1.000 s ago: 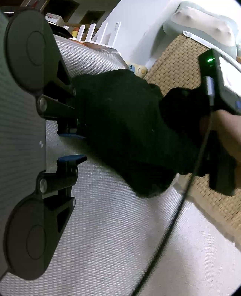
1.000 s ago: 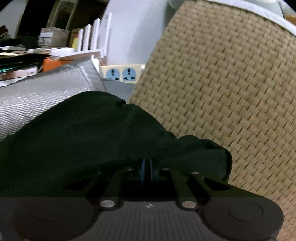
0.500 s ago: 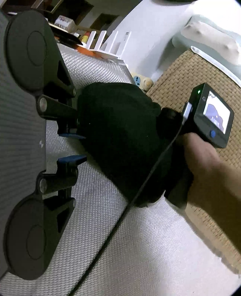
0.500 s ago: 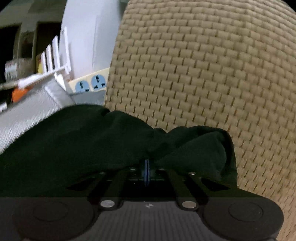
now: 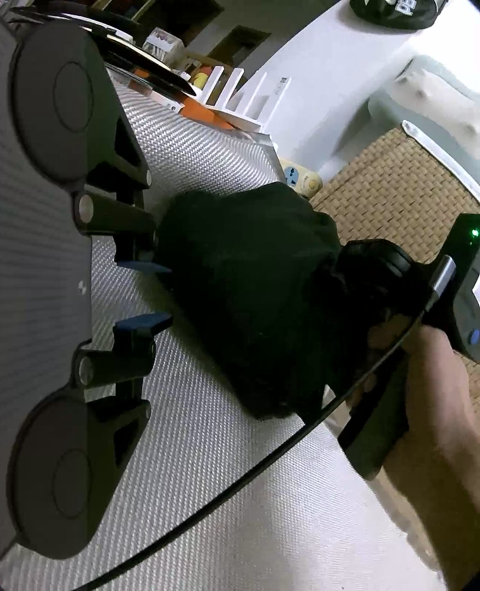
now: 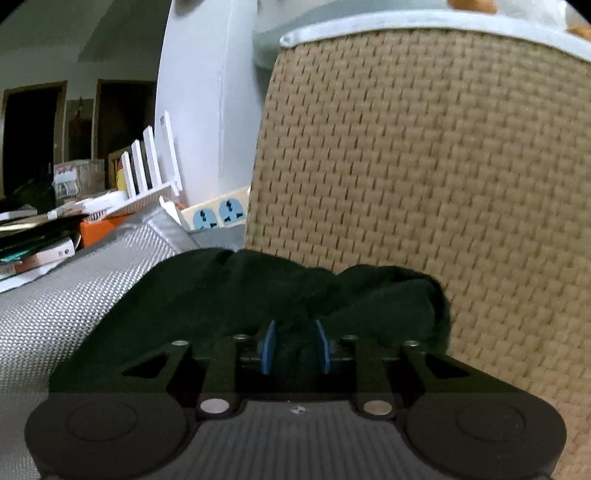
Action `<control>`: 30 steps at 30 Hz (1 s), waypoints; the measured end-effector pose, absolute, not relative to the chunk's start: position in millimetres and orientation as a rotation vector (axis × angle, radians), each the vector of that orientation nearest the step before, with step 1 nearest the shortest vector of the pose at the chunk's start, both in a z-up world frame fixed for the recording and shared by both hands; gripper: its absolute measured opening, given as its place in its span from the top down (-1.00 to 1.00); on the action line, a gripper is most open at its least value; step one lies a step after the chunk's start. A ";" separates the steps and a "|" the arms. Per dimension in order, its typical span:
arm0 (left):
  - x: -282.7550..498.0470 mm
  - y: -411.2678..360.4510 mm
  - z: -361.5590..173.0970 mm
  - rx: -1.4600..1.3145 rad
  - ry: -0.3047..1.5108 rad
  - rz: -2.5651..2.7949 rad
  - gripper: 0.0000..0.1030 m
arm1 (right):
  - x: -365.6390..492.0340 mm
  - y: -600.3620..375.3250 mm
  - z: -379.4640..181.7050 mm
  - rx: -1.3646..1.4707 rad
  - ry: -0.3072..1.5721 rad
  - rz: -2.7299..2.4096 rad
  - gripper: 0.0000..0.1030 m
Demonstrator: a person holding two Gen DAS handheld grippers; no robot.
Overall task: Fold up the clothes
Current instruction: 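Open both grippers and release the black shirt bundle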
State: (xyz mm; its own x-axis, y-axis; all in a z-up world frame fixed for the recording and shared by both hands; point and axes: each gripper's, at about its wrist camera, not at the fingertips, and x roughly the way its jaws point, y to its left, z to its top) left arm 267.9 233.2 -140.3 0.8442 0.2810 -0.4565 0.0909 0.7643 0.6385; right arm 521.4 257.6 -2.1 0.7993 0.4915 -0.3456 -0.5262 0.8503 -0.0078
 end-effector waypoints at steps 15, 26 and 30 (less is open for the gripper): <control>252.4 257.1 -116.1 0.319 0.634 0.195 0.40 | 467.2 233.9 -4.6 -0.153 0.412 0.567 0.44; 233.9 248.2 -92.6 0.123 0.622 0.241 0.40 | 408.5 198.7 -18.4 -0.156 0.522 0.561 0.45; 227.6 231.4 -89.2 0.101 0.627 0.213 0.38 | 389.6 172.8 -18.7 -0.110 0.556 0.525 0.45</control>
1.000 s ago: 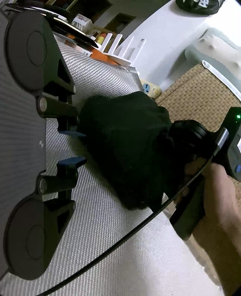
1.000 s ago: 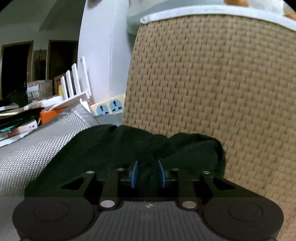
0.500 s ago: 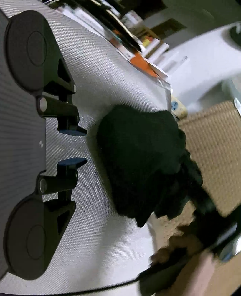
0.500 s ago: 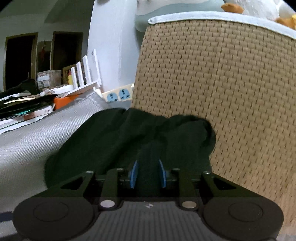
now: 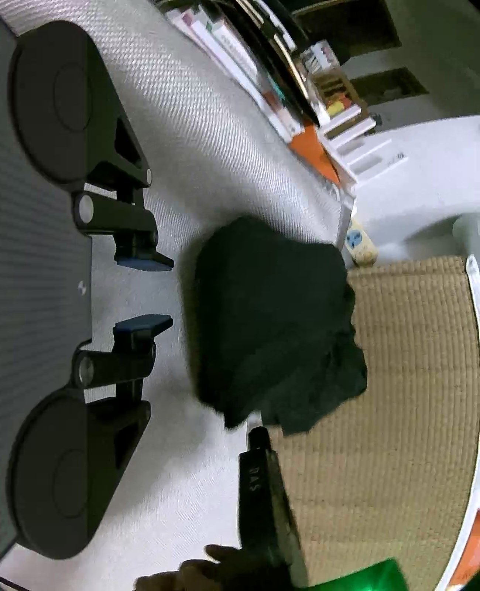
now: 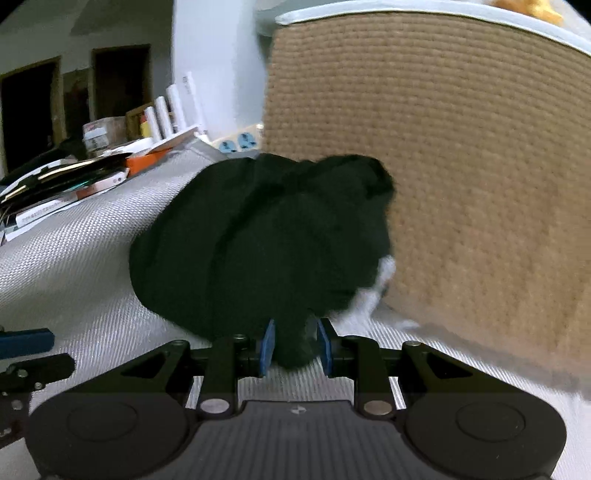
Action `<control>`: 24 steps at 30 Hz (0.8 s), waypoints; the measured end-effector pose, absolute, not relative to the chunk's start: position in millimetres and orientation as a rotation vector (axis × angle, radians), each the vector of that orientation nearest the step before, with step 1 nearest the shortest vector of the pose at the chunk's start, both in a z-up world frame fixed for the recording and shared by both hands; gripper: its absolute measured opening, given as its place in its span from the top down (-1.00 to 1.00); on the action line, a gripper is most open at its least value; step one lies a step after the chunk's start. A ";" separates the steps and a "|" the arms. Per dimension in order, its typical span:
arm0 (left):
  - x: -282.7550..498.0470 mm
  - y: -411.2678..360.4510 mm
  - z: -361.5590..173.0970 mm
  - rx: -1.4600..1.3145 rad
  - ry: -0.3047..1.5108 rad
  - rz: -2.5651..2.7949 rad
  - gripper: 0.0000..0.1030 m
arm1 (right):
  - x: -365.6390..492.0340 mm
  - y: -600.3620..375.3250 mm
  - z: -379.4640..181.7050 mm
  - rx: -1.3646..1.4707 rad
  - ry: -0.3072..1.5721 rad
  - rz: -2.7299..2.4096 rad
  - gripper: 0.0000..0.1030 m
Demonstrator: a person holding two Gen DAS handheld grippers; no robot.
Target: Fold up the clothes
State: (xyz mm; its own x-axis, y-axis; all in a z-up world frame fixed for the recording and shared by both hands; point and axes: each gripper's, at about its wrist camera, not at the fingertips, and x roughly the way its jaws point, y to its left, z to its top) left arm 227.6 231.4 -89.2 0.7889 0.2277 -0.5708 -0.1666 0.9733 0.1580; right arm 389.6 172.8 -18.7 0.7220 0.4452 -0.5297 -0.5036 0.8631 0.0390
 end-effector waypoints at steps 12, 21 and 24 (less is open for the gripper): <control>212.3 159.7 -79.9 0.033 0.637 0.143 0.09 | 337.0 76.3 -15.9 -0.081 0.594 0.399 0.45; 192.7 95.9 -72.8 0.000 0.606 0.096 -0.45 | 291.6 -8.2 -10.0 -0.057 0.594 0.279 0.45; 184.5 71.9 -69.7 -0.025 0.589 0.076 -0.62 | 272.8 -43.0 -6.8 -0.055 0.602 0.217 0.29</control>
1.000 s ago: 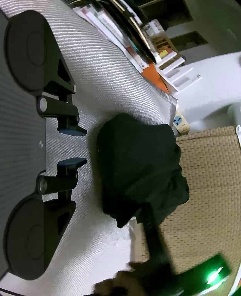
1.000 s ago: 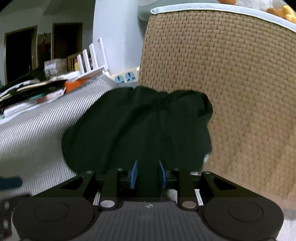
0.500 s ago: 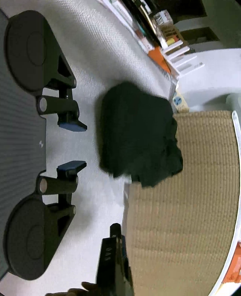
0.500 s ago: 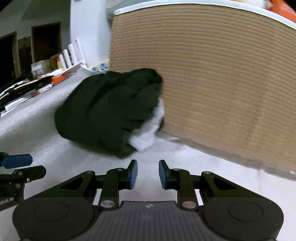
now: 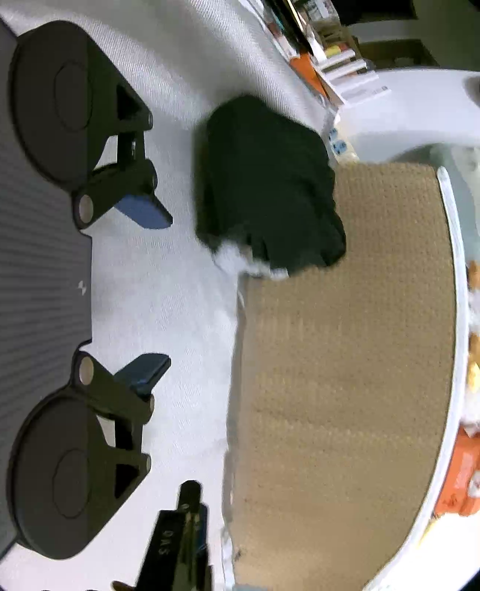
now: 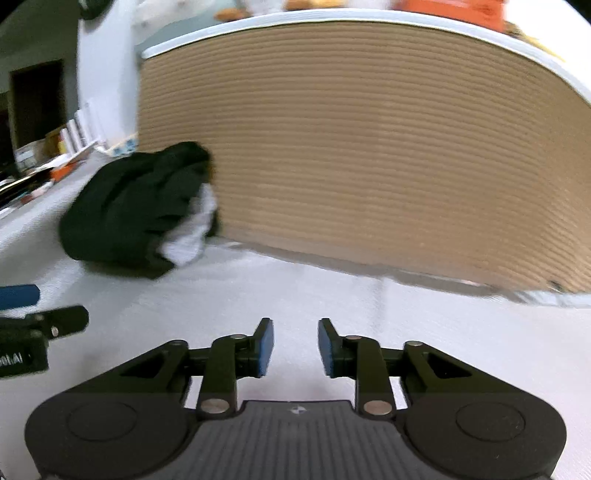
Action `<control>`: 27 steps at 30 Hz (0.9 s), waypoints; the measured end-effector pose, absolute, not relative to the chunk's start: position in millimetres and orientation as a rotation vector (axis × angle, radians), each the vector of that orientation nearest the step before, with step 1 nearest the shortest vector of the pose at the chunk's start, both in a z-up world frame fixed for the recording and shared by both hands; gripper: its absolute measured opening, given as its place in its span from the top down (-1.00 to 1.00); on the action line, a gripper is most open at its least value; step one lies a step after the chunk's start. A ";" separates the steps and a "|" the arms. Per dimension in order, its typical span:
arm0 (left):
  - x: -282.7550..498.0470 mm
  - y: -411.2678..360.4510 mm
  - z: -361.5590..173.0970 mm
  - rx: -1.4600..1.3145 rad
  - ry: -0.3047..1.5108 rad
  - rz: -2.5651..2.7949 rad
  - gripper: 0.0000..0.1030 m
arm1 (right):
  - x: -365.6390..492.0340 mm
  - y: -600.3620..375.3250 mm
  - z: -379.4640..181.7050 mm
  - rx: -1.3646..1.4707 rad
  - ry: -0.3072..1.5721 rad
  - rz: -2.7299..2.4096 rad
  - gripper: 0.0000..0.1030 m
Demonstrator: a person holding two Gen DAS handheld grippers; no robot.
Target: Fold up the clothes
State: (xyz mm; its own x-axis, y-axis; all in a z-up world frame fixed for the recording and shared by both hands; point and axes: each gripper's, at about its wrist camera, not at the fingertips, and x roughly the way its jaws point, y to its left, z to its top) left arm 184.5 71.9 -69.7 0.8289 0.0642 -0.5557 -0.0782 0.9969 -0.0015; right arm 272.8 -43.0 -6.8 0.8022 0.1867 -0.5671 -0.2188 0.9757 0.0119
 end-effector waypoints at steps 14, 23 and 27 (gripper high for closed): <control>147.1 -20.8 -66.1 -0.104 0.581 -0.062 -1.00 | 192.7 -171.6 5.5 -0.040 0.589 -0.015 -0.11; 113.6 -45.8 -63.3 -0.127 0.585 -0.118 -1.00 | 149.8 -193.4 16.5 0.003 0.554 -0.038 -0.39; 101.8 -50.6 -60.3 -0.121 0.584 -0.121 -1.00 | 136.3 -197.4 18.5 -0.007 0.561 -0.041 -0.41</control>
State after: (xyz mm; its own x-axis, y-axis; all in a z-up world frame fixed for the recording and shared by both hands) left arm 101.8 -50.6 -60.3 0.8274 -0.1482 -0.5417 0.0798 0.9858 -0.1478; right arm 136.3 -197.4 18.5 0.8461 -0.0411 -0.5314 0.0371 0.9991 -0.0183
